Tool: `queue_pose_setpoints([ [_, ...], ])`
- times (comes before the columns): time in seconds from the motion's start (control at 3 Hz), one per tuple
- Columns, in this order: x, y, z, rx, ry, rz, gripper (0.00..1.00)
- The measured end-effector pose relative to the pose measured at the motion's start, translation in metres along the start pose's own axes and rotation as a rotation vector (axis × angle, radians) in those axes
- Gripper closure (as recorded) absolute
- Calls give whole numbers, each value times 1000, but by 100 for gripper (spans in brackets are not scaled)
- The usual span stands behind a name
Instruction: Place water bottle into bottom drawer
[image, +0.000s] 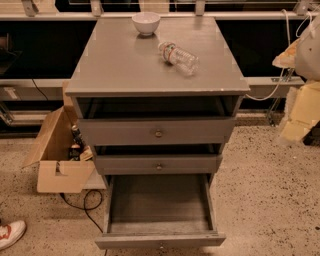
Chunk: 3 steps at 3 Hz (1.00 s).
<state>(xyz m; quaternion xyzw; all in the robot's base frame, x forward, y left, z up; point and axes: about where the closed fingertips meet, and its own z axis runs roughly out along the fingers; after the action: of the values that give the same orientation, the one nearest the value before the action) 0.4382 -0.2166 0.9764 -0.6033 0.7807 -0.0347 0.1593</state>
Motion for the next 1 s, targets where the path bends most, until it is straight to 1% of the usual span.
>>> queue_pose_setpoints([
  [0.33,0,0,0,0,-1,0,0],
  [0.67,-15,-32,15,21,-90,55,0],
  [1.0,-33,-78,36,38,-197,117,0],
])
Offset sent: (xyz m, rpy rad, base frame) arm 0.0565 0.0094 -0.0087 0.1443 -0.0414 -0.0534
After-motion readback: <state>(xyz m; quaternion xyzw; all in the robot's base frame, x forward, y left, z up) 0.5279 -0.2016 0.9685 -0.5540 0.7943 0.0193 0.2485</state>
